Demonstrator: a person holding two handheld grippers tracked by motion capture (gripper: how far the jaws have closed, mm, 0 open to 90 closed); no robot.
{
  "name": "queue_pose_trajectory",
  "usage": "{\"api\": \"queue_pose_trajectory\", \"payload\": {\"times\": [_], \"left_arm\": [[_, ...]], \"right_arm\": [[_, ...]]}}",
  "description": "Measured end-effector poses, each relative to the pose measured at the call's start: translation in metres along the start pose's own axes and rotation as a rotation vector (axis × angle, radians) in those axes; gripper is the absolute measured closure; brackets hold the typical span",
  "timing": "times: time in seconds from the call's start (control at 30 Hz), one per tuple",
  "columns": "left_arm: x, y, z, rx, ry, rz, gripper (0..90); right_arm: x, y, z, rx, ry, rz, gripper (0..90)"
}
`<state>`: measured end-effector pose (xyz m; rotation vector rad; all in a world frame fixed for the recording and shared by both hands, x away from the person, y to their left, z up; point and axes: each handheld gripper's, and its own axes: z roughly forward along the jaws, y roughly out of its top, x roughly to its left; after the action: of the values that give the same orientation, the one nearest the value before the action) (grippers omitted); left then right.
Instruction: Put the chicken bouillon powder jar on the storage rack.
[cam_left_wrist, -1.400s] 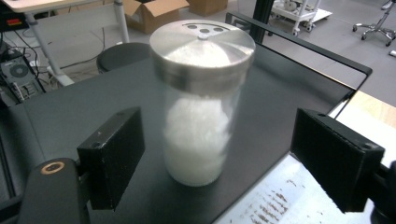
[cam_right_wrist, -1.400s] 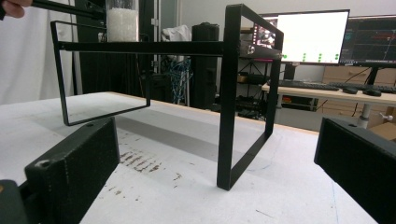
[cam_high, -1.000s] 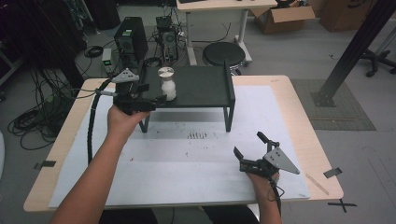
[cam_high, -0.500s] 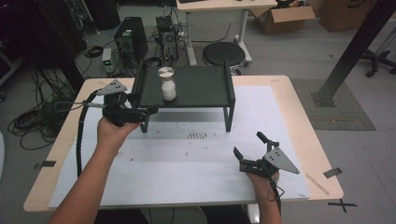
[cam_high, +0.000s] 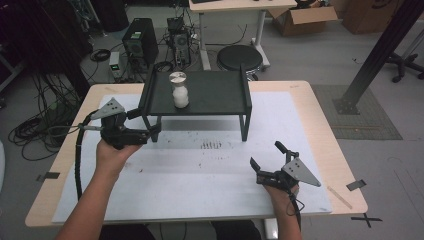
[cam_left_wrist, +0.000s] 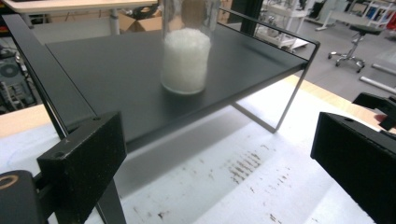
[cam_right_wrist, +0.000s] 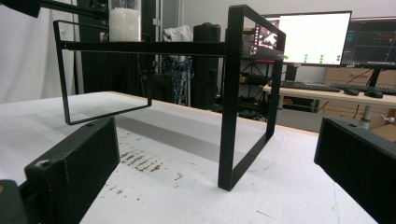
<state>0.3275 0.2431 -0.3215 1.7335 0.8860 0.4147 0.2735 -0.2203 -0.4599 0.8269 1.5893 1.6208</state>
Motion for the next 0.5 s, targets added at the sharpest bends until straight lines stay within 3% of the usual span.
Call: {"api": "queue_pose_trajectory", "payload": {"times": [0.5], "left_arm": [[0.003,-0.045,-0.01,-0.044,-0.038,0.005,0.2]], "right_arm": [[0.0,0.0,0.001,0.006,0.002,-0.002,0.0]]}}
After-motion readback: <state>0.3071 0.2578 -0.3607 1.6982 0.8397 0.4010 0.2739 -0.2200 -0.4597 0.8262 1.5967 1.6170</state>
